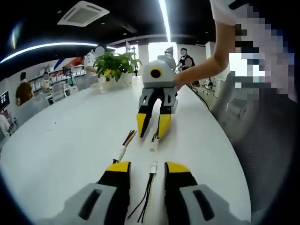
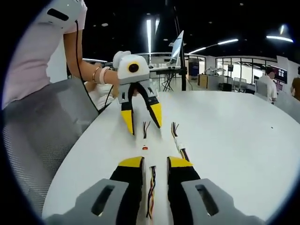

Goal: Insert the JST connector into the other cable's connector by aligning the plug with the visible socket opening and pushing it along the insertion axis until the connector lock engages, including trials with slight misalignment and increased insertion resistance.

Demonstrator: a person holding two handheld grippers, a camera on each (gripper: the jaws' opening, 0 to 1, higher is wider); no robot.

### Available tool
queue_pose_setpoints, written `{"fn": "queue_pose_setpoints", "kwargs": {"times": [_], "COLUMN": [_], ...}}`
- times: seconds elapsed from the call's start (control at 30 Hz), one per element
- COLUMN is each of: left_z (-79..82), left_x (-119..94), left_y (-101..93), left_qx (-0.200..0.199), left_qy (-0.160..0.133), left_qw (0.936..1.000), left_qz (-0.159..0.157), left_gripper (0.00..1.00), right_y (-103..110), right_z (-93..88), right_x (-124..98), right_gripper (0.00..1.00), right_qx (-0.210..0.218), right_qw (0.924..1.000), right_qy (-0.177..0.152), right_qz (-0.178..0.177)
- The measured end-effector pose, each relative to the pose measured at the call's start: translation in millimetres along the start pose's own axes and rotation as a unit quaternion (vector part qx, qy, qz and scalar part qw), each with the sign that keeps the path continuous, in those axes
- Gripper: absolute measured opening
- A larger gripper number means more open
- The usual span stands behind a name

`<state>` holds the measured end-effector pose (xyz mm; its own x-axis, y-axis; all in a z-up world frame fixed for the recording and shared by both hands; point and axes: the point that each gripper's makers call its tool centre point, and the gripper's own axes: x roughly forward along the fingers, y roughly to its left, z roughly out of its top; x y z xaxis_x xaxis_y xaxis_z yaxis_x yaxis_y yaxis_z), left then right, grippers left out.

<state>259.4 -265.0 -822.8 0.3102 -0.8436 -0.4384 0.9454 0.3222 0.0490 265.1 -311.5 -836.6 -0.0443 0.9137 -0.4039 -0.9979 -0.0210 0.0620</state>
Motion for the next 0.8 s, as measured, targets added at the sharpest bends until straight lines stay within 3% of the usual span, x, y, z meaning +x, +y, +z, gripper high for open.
{"fn": "queue_pose_setpoints", "kwargs": {"times": [0.6, 0.8], "left_z": [-18.8, -17.7], "left_x": [7.0, 6.1], "left_y": [-6.5, -7.8], "left_qx": [-0.002, -0.003], "left_qy": [0.011, 0.005], "left_qw": [0.9999, 1.0], "left_qz": [-0.002, -0.001], "left_gripper": [0.16, 0.13], "right_y": [7.3, 5.9], "right_z": [-8.1, -7.8], "right_x": [5.8, 5.6], "right_gripper": [0.13, 0.11], "right_qx": [-0.008, -0.012], "right_qw": [0.9999, 0.9999], "right_qy": [0.012, 0.009], "right_qz": [0.002, -0.005]}}
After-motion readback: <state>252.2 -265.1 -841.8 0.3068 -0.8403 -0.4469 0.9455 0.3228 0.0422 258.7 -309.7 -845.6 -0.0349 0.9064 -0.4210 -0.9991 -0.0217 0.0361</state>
